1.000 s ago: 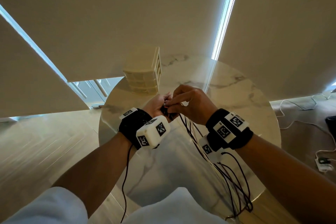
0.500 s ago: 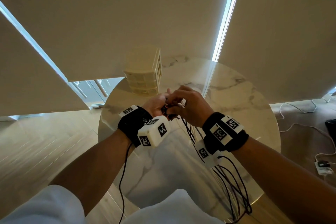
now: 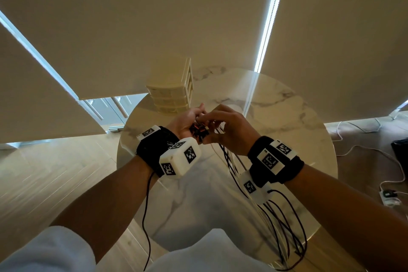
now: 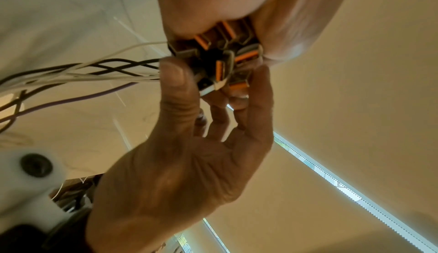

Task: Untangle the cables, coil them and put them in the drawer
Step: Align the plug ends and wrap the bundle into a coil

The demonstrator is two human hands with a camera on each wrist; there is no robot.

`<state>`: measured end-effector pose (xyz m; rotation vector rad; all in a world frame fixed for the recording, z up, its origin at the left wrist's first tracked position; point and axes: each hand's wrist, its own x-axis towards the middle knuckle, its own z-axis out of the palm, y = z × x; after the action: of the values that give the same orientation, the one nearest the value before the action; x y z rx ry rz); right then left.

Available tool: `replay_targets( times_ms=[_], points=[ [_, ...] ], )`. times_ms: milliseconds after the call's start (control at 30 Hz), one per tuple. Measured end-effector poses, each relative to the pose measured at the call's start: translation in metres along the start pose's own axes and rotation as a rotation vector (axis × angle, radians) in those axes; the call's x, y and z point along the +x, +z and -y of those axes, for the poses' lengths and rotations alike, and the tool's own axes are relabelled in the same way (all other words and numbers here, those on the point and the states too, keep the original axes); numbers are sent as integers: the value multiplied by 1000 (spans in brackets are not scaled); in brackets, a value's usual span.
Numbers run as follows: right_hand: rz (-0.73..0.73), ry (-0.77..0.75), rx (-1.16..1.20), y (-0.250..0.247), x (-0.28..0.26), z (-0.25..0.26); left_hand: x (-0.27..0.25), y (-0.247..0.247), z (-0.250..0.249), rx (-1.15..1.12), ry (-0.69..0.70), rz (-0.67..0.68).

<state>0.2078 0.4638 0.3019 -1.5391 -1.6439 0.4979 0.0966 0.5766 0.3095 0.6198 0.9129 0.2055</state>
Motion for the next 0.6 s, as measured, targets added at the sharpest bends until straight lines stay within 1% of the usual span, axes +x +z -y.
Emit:
replay_targets(
  times_ms=[133,233,300,367,400,433,467,500,533,567,600],
  points=[
    [-25,-22,-23,10,-4,1,-3,-1,3,-24,-10,29],
    [-42,-57,-34,14,-3,2,-5,-4,3,-26,-12,96],
    [-66,-76,-77,16,-2,2,-9,-4,1,-22,-5,117],
    [-40,-67,-68,15,0,4,-11,-4,-1,-34,-23,121],
    [12,-54,-40,11,1,6,-13,-5,-1,-49,-38,120],
    [58,-22,-2,4,5,8,-14,-7,-2,-89,-64,138],
    [74,38,47,-4,9,9,-15,-8,-5,-150,-96,174],
    [35,103,106,-12,14,8,-17,-9,-8,-200,-123,212],
    [-31,167,146,-19,19,4,-20,-11,-11,-209,-128,251],
    [-68,227,148,-24,24,-1,-22,-11,-13,-193,-125,296],
    [-40,269,106,-26,27,-5,-25,-10,-14,-155,-107,322]
  ],
)
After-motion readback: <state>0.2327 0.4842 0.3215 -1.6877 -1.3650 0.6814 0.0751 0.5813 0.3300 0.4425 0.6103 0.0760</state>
